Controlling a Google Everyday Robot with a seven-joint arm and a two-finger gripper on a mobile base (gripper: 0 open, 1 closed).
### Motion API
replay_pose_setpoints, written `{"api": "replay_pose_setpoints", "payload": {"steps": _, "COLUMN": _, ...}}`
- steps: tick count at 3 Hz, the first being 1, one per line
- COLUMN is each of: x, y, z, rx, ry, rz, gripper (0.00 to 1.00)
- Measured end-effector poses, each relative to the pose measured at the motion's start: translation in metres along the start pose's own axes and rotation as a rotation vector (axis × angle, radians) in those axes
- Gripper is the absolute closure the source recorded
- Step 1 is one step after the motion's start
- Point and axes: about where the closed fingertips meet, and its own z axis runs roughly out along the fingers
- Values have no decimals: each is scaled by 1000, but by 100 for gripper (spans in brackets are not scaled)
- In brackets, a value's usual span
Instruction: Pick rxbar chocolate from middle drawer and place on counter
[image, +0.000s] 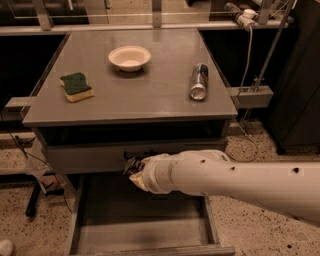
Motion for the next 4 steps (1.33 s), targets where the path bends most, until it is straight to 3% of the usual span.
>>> {"api": "replay_pose_setpoints", "payload": {"steps": 4, "x": -73, "y": -35, "z": -77, "rx": 99, "ry": -10, "rz": -91, "gripper": 100}}
